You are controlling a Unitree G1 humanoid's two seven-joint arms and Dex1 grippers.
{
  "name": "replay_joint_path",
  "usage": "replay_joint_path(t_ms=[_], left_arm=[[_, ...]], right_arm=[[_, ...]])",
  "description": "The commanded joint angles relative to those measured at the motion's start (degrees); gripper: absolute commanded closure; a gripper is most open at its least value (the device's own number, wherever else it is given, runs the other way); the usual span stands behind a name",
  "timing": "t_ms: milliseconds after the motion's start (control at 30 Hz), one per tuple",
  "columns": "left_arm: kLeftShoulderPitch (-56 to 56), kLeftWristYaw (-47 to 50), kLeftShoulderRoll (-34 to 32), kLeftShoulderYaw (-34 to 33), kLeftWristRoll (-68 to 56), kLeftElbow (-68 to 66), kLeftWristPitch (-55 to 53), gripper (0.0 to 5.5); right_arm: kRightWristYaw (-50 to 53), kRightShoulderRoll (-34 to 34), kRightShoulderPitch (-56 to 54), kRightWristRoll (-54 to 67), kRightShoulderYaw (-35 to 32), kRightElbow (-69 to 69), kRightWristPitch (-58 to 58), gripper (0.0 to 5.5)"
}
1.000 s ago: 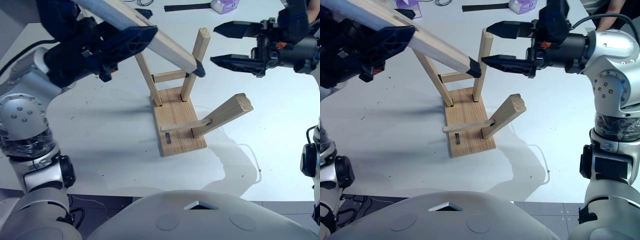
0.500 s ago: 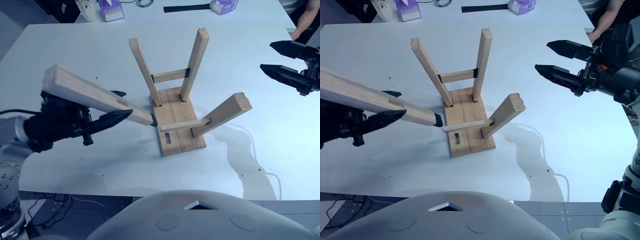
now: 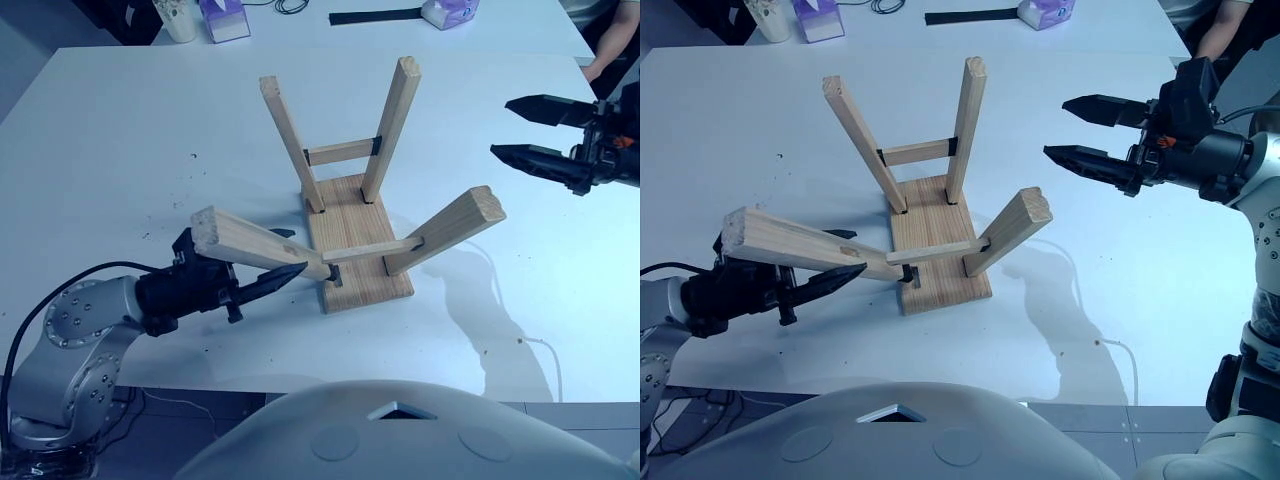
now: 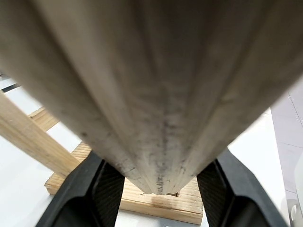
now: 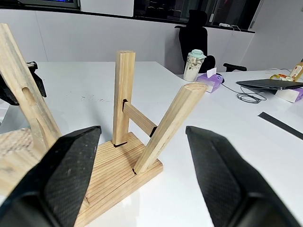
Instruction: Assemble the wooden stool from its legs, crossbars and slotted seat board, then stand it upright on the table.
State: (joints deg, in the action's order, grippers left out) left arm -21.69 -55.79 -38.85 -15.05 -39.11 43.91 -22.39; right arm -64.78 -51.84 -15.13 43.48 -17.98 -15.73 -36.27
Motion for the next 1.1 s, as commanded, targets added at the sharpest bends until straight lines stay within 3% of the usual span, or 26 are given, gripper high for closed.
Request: replay_joint_path(t_ms=[33, 400, 867, 1100], left_arm=[[0.45, 0.79, 0.18, 2.52, 2.13, -1.08, 1.79, 3.45], [-0.34, 0.96, -0.27, 7.69, 7.09, -3.33, 5.53, 3.45], [-1.82, -3.07, -6.34, 6.71, 8.45, -7.28, 8.29, 3.45], [1.91, -1.58, -7.03, 11.30, 10.85, -11.21, 6.72, 3.45]], right_arm=[[0.08, -0.42, -0.60, -1.31, 1.08, -0.08, 1.37, 2.21], [0.94, 0.19, -1.85, -1.17, 2.87, -0.70, 1.59, 2.21], [3.37, 0.59, 1.07, -0.69, 2.23, -3.75, 1.35, 2.21], [3.86, 1.11, 0.83, -0.65, 2.96, -4.43, 1.63, 2.21]])
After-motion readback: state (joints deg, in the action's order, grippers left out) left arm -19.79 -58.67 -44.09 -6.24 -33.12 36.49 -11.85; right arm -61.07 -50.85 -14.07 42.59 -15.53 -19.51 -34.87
